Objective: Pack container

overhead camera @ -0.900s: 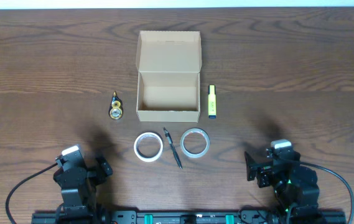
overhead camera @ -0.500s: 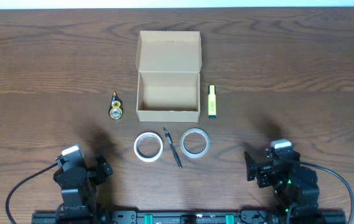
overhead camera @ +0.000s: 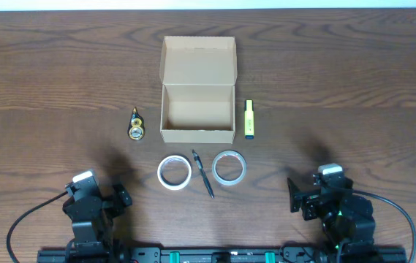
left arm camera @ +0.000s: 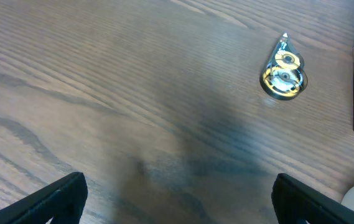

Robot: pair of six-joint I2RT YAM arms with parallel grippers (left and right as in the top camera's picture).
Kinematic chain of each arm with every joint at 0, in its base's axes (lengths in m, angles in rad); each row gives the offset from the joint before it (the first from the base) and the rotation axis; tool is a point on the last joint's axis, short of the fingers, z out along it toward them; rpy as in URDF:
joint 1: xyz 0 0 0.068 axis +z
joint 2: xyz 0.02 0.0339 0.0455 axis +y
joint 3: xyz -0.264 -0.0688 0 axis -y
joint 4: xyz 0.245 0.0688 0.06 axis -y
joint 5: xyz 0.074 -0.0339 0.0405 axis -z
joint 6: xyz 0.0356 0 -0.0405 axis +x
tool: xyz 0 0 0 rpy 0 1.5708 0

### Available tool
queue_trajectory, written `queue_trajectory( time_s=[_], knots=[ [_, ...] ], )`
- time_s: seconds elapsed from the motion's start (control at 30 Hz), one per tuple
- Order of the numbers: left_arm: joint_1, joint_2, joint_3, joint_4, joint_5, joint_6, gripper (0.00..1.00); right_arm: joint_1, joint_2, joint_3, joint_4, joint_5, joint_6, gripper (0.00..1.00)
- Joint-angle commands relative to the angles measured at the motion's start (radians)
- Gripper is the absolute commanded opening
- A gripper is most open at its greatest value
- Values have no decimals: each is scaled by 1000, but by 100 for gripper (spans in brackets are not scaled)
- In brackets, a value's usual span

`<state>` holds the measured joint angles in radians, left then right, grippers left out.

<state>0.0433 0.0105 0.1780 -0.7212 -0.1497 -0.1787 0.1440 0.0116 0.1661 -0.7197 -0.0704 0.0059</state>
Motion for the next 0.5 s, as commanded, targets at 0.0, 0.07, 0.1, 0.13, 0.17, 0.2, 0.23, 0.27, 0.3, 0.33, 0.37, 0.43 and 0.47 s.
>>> queue_trajectory(
  time_s=[0.0, 0.07, 0.1, 0.13, 0.17, 0.2, 0.23, 0.27, 0.3, 0.33, 0.37, 0.43, 0.47],
  knots=[
    [2, -7, -13, -6, -10, 15, 95, -5, -6, -5, -2, 3, -11, 99],
    [2, -7, -13, -6, -10, 15, 95, -5, -6, -5, -1, 2, -11, 99],
    [2, -7, -13, -6, -10, 15, 95, -5, -6, -5, 2, 3, -11, 99],
    [2, -7, -13, -6, -10, 15, 95, -5, -6, -5, 10, 3, -11, 99],
    [2, -7, -13, -6, -10, 15, 95, -5, 3, 6, 18, 3, -1, 99],
    [2, -7, -13, -6, -10, 15, 95, -5, 28, 29, 21, 2, 1, 99],
    [2, -7, -13, -6, -10, 15, 95, -5, 80, 72, 24, 2, 0, 99],
    [2, -7, -13, -6, -10, 15, 96, -5, 163, 139, 24, 3, 0, 99],
    [2, -7, -13, -6, -10, 15, 96, -5, 241, 199, 24, 3, 0, 99],
    [2, -7, -13, -6, -10, 15, 95, -5, 299, 242, 23, 3, 0, 99],
    [2, -7, -13, -6, -10, 15, 95, -5, 388, 309, 23, 3, 9, 99],
    [2, -7, -13, -6, -10, 15, 96, -5, 509, 404, 19, 3, 32, 99],
    [2, -7, -13, -6, -10, 15, 95, -5, 611, 489, 17, 2, 54, 99]
  ],
)
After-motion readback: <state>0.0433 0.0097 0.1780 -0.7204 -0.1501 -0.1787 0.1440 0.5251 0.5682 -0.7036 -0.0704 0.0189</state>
